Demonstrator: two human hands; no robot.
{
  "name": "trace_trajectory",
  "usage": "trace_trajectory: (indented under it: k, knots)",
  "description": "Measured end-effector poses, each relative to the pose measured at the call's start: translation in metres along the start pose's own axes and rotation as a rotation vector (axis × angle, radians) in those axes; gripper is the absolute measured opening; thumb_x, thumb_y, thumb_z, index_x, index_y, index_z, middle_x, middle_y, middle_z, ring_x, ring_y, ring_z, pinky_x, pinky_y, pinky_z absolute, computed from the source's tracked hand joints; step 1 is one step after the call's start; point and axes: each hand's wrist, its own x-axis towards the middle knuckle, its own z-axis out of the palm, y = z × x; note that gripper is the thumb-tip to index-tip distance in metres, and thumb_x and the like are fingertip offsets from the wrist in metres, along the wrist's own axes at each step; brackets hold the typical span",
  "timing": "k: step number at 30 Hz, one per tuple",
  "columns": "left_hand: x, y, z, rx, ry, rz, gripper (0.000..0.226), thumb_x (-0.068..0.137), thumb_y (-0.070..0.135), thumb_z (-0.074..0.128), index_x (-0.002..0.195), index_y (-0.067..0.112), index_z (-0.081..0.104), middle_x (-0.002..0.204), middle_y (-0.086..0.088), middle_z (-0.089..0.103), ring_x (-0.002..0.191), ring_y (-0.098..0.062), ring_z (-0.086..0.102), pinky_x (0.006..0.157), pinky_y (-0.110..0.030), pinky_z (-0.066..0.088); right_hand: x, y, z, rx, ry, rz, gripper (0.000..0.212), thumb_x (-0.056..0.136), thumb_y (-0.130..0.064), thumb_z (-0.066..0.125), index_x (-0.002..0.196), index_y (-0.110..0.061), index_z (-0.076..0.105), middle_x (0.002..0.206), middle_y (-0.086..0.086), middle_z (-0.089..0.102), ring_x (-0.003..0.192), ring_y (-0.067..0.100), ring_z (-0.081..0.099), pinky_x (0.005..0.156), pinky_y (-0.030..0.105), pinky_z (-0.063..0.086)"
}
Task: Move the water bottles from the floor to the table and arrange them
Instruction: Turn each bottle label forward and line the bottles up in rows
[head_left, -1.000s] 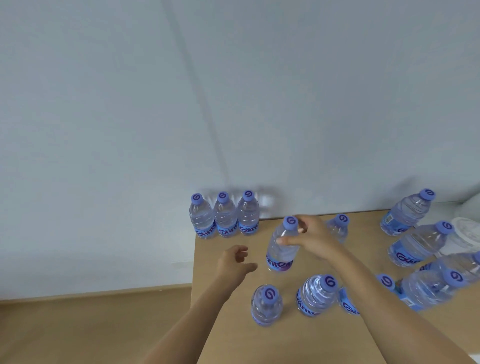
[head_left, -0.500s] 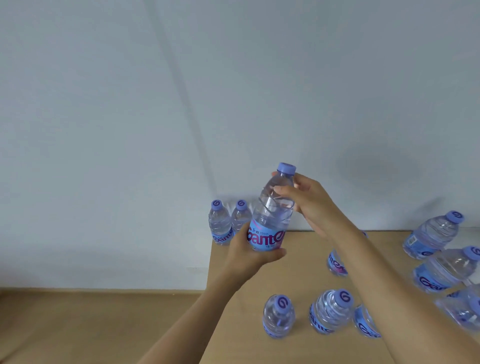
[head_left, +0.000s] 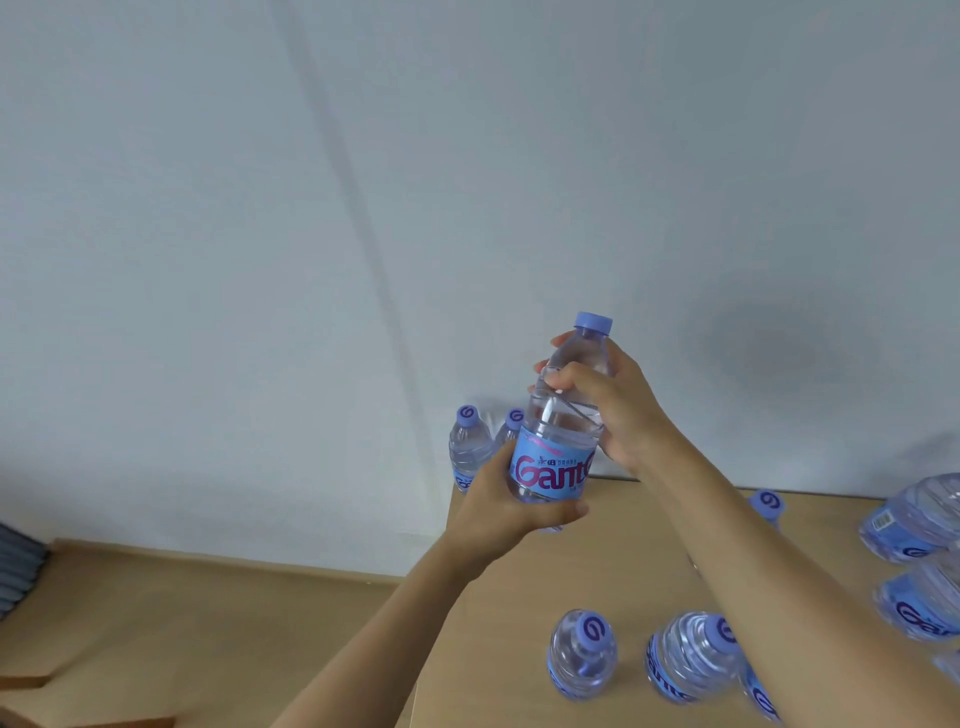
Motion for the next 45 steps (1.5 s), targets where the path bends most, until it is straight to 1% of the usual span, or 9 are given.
trace_trajectory:
  k: [3, 12, 18, 23, 26, 30, 34, 39, 45]
  knots:
    - [0.001, -0.004, 0.000, -0.016, 0.059, -0.007, 0.056, 0.060, 0.026, 0.087, 0.109, 0.020, 0.061, 0.094, -0.006, 0.072, 0.085, -0.026, 0.070, 0.076, -0.042, 0.060, 0.003, -0.001, 0.003, -0.020, -0.074, -0.002, 0.032, 0.069, -0.013, 0.070, 0.099, -0.017, 0.059, 0.099, 0.013, 0.066, 0.095, 0.024, 0.069, 0.084, 0.039, 0.055]
    - [-0.001, -0.020, -0.004, -0.070, 0.246, -0.016, 0.056, 0.062, 0.021, 0.087, 0.112, 0.019, 0.061, 0.097, -0.001, 0.071, 0.090, -0.019, 0.070, 0.076, -0.039, 0.060, 0.009, 0.018, 0.020, -0.159, 0.010, 0.092, 0.044, 0.075, -0.039, 0.080, 0.109, -0.018, 0.059, 0.109, 0.002, 0.070, 0.101, 0.020, 0.068, 0.091, 0.041, 0.054]
    - [-0.005, -0.027, -0.013, -0.120, 0.173, -0.040, 0.059, 0.069, 0.019, 0.086, 0.119, 0.022, 0.055, 0.106, -0.001, 0.069, 0.096, -0.017, 0.068, 0.078, -0.036, 0.060, 0.010, 0.025, 0.033, -0.122, -0.037, 0.082, 0.025, 0.088, -0.007, 0.066, 0.109, -0.003, 0.053, 0.083, -0.004, 0.065, 0.063, -0.001, 0.068, 0.054, 0.016, 0.051]
    - [-0.014, -0.043, -0.027, -0.102, 0.128, -0.084, 0.056, 0.074, 0.014, 0.083, 0.121, 0.023, 0.052, 0.110, -0.004, 0.065, 0.095, -0.017, 0.068, 0.074, -0.028, 0.057, 0.012, 0.047, 0.040, -0.244, -0.097, 0.149, 0.031, 0.081, -0.028, 0.074, 0.106, -0.019, 0.057, 0.102, -0.013, 0.070, 0.103, 0.011, 0.067, 0.088, 0.043, 0.056]
    - [-0.017, -0.058, -0.030, -0.103, 0.152, -0.132, 0.054, 0.073, 0.007, 0.082, 0.117, 0.019, 0.052, 0.097, -0.003, 0.069, 0.082, -0.014, 0.069, 0.068, -0.026, 0.057, 0.015, 0.060, 0.042, -0.312, -0.196, 0.241, 0.035, 0.084, -0.041, 0.071, 0.111, -0.025, 0.056, 0.113, -0.013, 0.066, 0.109, 0.010, 0.063, 0.097, 0.041, 0.051]
    - [-0.021, -0.087, -0.037, -0.065, 0.168, -0.196, 0.057, 0.069, 0.010, 0.084, 0.115, 0.021, 0.052, 0.098, -0.002, 0.069, 0.083, -0.015, 0.068, 0.069, -0.024, 0.055, 0.014, 0.076, 0.036, -0.418, -0.296, 0.359, 0.027, 0.092, -0.044, 0.060, 0.115, -0.030, 0.055, 0.113, -0.020, 0.063, 0.106, 0.002, 0.060, 0.069, 0.017, 0.051]
    - [-0.026, -0.116, -0.042, -0.020, 0.204, -0.292, 0.059, 0.066, 0.004, 0.085, 0.115, 0.017, 0.054, 0.102, -0.002, 0.067, 0.087, -0.009, 0.066, 0.071, -0.022, 0.056, 0.007, 0.102, 0.037, -0.515, -0.302, 0.325, 0.028, 0.088, -0.040, 0.067, 0.108, -0.021, 0.065, 0.106, -0.013, 0.071, 0.105, 0.000, 0.062, 0.090, 0.023, 0.048]
    - [-0.025, -0.143, -0.041, 0.047, 0.267, -0.328, 0.057, 0.063, 0.000, 0.085, 0.109, 0.015, 0.057, 0.098, 0.003, 0.068, 0.077, 0.006, 0.065, 0.064, -0.012, 0.050, 0.001, 0.136, 0.042, -0.599, -0.347, 0.292, 0.047, 0.071, -0.053, 0.072, 0.104, -0.021, 0.063, 0.101, -0.003, 0.071, 0.100, 0.011, 0.066, 0.093, 0.039, 0.053]
    - [-0.020, -0.174, -0.038, 0.112, 0.318, -0.414, 0.063, 0.060, 0.008, 0.088, 0.111, 0.020, 0.054, 0.099, 0.007, 0.067, 0.085, 0.002, 0.062, 0.061, -0.006, 0.046, -0.003, 0.162, 0.046, -0.637, -0.365, 0.250, 0.034, 0.080, -0.034, 0.075, 0.107, -0.021, 0.057, 0.103, -0.007, 0.064, 0.098, 0.008, 0.061, 0.085, 0.024, 0.049]
